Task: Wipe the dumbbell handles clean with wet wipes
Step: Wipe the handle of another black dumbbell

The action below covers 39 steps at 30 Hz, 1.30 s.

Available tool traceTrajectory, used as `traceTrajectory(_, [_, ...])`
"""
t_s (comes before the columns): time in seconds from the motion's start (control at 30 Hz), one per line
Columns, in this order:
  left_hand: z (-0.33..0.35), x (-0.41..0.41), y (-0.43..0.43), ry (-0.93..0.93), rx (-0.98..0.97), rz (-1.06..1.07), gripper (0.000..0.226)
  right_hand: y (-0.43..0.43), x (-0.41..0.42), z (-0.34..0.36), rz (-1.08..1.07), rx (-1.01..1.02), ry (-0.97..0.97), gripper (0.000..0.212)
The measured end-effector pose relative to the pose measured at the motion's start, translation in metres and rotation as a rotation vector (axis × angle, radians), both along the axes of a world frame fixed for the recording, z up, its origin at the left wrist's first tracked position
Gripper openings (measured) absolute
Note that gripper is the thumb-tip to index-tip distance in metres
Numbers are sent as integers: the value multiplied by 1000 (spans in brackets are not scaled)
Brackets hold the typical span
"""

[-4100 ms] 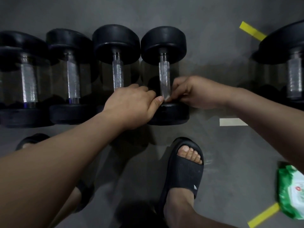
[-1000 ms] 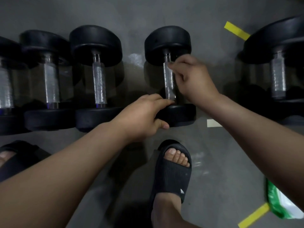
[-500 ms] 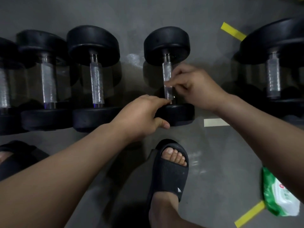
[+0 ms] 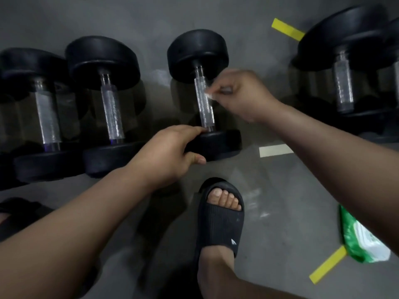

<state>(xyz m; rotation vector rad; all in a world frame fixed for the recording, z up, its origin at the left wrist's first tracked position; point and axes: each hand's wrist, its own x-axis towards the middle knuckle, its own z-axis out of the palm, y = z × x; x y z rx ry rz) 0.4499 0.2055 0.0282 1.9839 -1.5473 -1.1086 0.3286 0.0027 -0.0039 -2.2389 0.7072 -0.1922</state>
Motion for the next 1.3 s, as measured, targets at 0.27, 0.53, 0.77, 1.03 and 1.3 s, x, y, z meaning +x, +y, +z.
traceTrajectory(0.27, [2, 1, 7, 9, -4, 19, 63, 7, -17, 22, 260, 211, 309, 15])
traceTrajectory(0.53, [4, 1, 7, -3, 17, 23, 64, 8, -16, 17, 85, 284, 240, 8])
traceTrajectory(0.77, [6, -4, 3, 7, 35, 47, 64, 4, -1, 20, 117, 266, 258, 9])
traceTrajectory(1.03, [7, -12, 7, -74, 91, 175, 75, 1, -16, 21, 231, 345, 431, 11])
traceTrajectory(1.3, [6, -18, 2, -67, 128, 248, 78, 7, -10, 31, 211, 271, 435, 10])
